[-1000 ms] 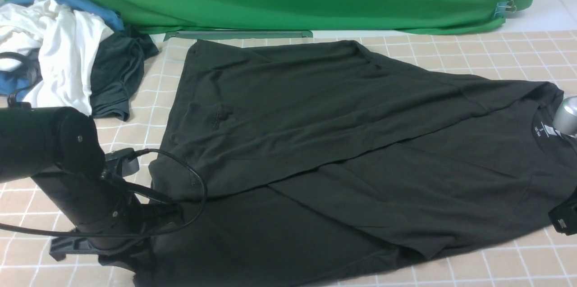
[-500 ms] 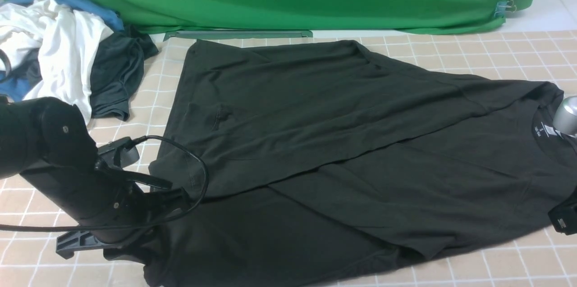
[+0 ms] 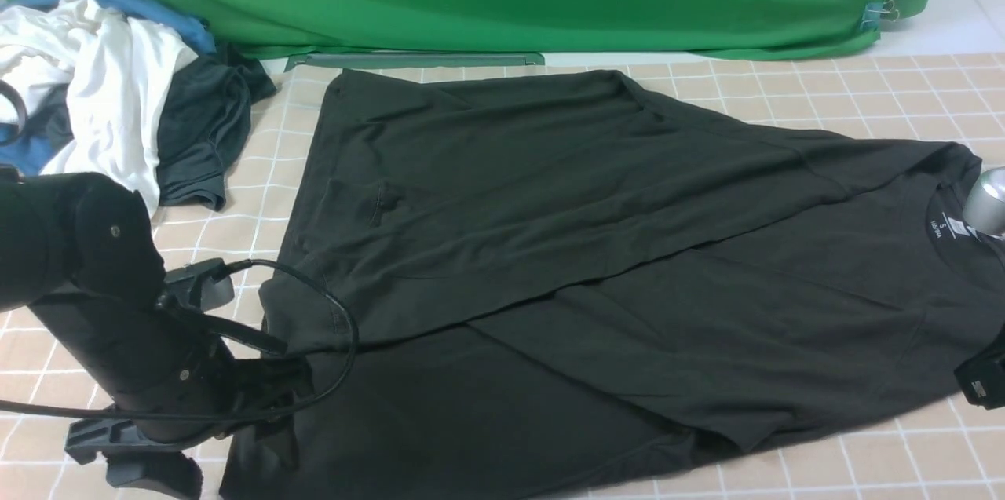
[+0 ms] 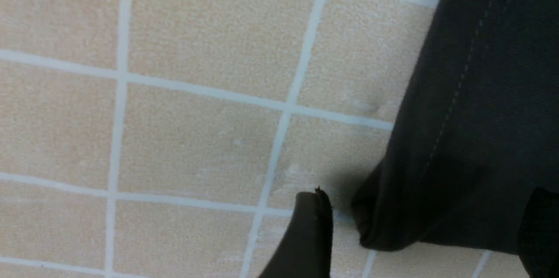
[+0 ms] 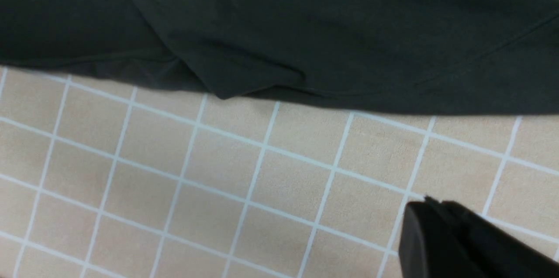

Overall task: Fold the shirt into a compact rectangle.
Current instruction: 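Grasp the near edge of the shirt at its hem and shoulder corners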

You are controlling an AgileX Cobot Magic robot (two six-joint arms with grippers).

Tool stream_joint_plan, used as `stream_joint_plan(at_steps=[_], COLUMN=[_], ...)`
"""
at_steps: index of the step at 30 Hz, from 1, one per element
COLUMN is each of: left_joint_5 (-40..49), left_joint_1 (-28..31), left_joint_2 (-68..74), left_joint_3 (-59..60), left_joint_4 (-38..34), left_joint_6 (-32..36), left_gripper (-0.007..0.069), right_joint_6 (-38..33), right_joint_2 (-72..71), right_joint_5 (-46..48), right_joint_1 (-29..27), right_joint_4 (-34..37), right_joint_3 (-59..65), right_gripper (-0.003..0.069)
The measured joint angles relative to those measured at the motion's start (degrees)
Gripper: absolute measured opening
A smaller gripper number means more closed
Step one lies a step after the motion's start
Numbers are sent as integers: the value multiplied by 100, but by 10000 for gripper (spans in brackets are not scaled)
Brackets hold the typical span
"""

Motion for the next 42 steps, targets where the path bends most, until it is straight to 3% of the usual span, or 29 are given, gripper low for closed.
stream_joint_plan(at_steps=[11, 26, 42], left_joint_5=[-806, -1074, -653], left_joint_1=[0, 0, 0], left_joint_2=[-73, 37, 42], left_joint_3=[682, 376, 376], left_joint_4=[-201, -690, -1007], left_joint_6=[-123, 208, 214], left_gripper=[575, 575, 567], right_joint_6=[0, 0, 0], right_joint_2=[0, 0, 0], right_joint_5=[-39, -39, -39], right_joint_1=[0, 0, 0], right_joint_4=[0, 11, 11], right_joint_3=[0, 0, 0], right_gripper=[29, 29, 29])
